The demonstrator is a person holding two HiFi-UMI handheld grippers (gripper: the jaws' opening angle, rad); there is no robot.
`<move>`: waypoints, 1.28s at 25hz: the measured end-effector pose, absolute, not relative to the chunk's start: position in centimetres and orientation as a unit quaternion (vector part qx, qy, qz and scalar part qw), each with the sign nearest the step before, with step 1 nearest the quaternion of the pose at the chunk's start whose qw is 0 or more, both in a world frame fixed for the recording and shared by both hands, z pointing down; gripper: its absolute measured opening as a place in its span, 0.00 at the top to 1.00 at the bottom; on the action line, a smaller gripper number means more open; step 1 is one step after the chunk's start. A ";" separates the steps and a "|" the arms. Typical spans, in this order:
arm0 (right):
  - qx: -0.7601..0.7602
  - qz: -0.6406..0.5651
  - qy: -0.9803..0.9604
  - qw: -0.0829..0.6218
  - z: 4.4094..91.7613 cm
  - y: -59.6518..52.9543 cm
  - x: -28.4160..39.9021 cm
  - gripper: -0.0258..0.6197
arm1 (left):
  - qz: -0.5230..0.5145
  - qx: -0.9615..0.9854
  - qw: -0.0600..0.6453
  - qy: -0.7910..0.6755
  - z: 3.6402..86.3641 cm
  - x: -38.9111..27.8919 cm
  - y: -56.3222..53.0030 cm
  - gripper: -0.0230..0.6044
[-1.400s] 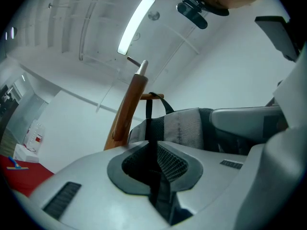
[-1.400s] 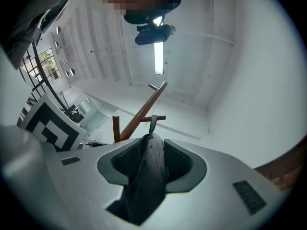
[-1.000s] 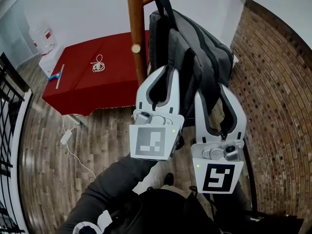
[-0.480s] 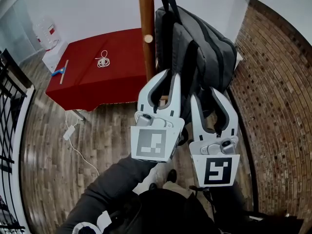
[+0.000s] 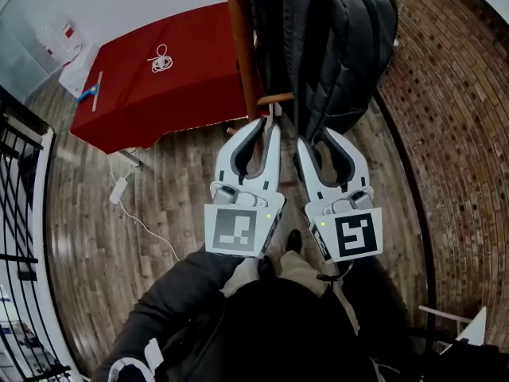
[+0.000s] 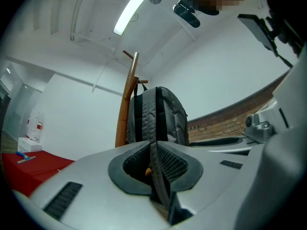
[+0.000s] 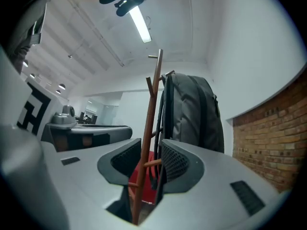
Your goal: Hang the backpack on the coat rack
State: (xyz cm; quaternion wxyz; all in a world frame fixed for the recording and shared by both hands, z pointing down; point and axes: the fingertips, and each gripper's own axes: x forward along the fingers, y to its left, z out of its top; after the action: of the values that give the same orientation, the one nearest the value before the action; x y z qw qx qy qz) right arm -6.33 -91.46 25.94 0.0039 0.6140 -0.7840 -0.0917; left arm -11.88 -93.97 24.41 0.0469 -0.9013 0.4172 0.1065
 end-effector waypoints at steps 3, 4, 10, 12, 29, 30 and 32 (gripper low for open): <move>0.613 -0.057 -0.788 0.004 27.9 -90.3 -7.0 0.75 | 0.085 -0.906 0.030 0.413 27.2 -12.4 -92.4 0.89; 0.612 -0.051 -0.789 0.003 28.2 -90.1 -7.1 0.75 | 0.084 -0.907 0.023 0.413 27.8 -12.5 -92.1 0.89; 0.604 -0.048 -0.796 -0.013 28.1 -89.5 -7.4 0.79 | 0.087 -0.907 0.011 0.413 28.5 -12.9 -91.3 0.89; 0.608 -0.051 -0.792 -0.011 28.0 -89.3 -7.3 0.84 | 0.087 -0.907 0.013 0.411 28.3 -12.8 -91.1 0.90; 0.596 -0.064 -0.800 -0.014 26.6 -89.3 -9.4 0.95 | 0.098 -0.909 0.027 0.404 26.7 -13.8 -91.0 0.95; 0.597 -0.065 -0.800 -0.014 26.5 -89.3 -9.4 0.95 | 0.098 -0.909 0.027 0.404 26.7 -13.8 -91.0 0.95; 0.597 -0.066 -0.799 -0.014 26.3 -89.3 -9.4 0.95 | 0.098 -0.909 0.027 0.403 26.6 -13.8 -91.0 0.95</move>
State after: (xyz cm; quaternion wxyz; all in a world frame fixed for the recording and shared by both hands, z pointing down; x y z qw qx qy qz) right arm -9.37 -89.29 26.28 -0.0144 0.5975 -0.7991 -0.0659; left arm -13.79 -91.02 26.57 0.0266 -0.9094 0.4035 0.0979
